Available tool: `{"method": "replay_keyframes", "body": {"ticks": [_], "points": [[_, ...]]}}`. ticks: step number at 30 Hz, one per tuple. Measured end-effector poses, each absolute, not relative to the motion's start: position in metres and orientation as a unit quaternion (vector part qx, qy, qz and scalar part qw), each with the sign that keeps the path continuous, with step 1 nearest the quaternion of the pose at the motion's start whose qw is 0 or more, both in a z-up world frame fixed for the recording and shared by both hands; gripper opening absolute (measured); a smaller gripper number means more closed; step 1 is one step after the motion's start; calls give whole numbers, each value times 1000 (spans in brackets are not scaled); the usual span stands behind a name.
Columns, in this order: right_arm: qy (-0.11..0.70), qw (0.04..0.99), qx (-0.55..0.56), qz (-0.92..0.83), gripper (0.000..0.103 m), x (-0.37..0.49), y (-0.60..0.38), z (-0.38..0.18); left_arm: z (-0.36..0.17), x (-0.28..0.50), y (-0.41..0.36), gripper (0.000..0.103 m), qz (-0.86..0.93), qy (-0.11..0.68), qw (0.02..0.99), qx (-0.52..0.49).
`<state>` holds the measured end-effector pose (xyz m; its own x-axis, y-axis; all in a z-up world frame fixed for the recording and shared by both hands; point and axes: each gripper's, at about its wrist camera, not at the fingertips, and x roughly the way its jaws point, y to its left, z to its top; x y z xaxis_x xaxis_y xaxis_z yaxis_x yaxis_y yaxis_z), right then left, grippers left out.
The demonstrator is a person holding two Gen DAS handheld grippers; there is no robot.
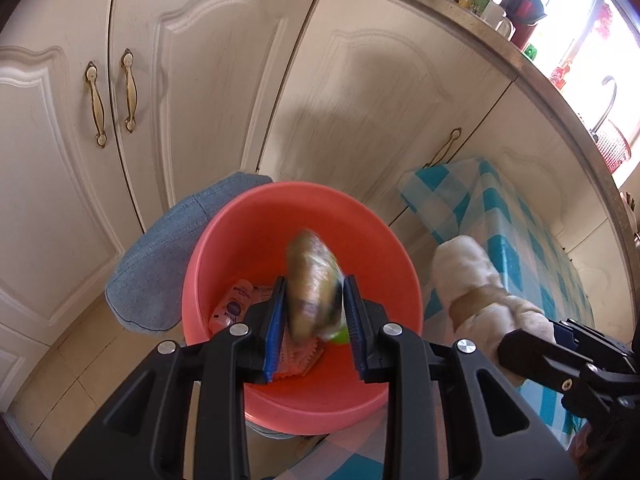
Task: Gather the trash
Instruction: 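Open both tools to drop the snack bag and cloth bundle into the bucket, then move both tools back to the table toward the remaining wrappers and potato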
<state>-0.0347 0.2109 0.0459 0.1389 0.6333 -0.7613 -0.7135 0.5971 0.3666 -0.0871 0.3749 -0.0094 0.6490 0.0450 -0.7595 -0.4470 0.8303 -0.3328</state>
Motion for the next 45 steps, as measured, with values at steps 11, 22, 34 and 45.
{"method": "replay_keyframes", "body": {"ticks": [11, 22, 34, 45], "points": [[464, 789, 0, 404, 84, -35, 177, 58, -27, -90, 380, 86, 171, 420, 853, -260], [446, 819, 36, 359, 87, -49, 114, 71, -14, -101, 374, 93, 156, 421, 852, -269], [408, 850, 35, 332, 87, -72, 76, 82, 26, -105, 338, 96, 120, 370, 891, -235], [377, 873, 55, 304, 88, -82, 33, 98, 54, -101, 290, 96, 82, 358, 910, -193]]}}
